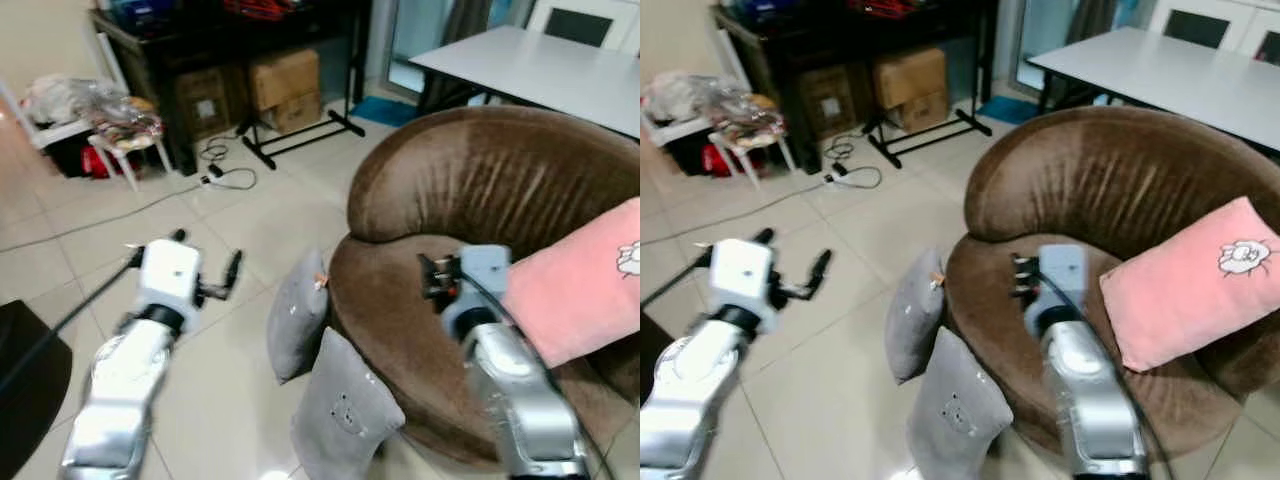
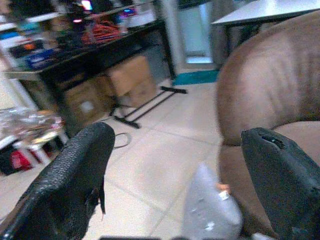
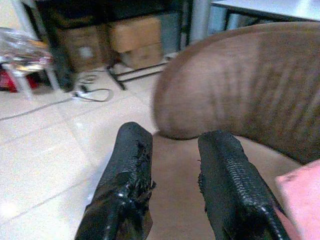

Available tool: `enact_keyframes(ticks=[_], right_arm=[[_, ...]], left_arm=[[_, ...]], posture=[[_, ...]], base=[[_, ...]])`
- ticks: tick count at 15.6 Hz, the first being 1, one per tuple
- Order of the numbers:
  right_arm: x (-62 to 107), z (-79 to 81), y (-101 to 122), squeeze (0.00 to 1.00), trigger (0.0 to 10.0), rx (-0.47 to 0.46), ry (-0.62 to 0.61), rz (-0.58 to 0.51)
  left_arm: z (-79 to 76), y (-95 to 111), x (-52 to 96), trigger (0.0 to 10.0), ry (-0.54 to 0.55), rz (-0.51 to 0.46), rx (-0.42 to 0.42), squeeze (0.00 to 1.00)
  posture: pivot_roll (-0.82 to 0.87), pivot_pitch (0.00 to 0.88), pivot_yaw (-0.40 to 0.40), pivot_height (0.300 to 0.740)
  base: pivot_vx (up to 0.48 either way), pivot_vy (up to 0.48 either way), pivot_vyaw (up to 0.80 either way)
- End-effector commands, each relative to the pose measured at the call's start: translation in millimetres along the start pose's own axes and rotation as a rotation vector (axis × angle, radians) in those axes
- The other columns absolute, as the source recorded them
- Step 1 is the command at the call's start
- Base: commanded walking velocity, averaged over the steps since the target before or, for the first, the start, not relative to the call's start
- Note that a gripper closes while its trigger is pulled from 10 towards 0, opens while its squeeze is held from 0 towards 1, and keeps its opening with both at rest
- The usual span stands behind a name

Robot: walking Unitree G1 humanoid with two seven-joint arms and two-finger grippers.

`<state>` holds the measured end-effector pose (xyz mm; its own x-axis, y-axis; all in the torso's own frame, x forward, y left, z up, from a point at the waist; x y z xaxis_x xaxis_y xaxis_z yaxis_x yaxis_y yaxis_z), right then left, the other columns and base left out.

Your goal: Move the pillow to the sofa from floor

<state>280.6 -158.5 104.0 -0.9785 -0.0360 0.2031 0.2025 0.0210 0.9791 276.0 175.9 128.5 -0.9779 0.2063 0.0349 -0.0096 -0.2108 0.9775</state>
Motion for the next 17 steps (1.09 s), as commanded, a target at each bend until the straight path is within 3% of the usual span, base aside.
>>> enact_keyframes(ticks=[1,7,17], right_arm=[[-0.7,-0.1,1.3,0.00,10.0,-0.021,0.003,-0.013],[3.5,-4.4,3.3,0.00,10.0,-0.074,-0.017,-0.083],[4.4,-0.8,-3.7,0.00,10.0,-0.058,0.010,-0.077]], left_arm=[[6.2,-0.9,1.9,10.0,0.033,0.000,-0.029,0.00],[10.2,-1.8,1.2,10.0,0.070,-0.024,-0.040,0.00],[9.9,-4.6,4.2,10.0,0.090,-0.036,-0.002,0.00]], posture=[[-0.06,0.000,0.026,0.736],[-0.06,0.000,0.025,0.678],[-0.06,0.000,0.016,0.573]], base=[[0.000,0.000,0.00],[0.000,0.000,0.00],[0.000,0.000,0.00]])
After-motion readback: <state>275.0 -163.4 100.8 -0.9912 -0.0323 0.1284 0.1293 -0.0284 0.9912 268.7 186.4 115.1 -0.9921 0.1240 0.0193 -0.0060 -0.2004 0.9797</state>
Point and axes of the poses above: a point about 5 cm out from each wrist's last joint towards the gripper, its own x axis pointing back from the gripper into the wrist, its own y axis along the axis of the wrist's last joint, z = x × y, the point moved 2 cm from there along -x, pointing out of the wrist towards the gripper, and after that the axes turned 1 degree about x, right-handed, at the moved point
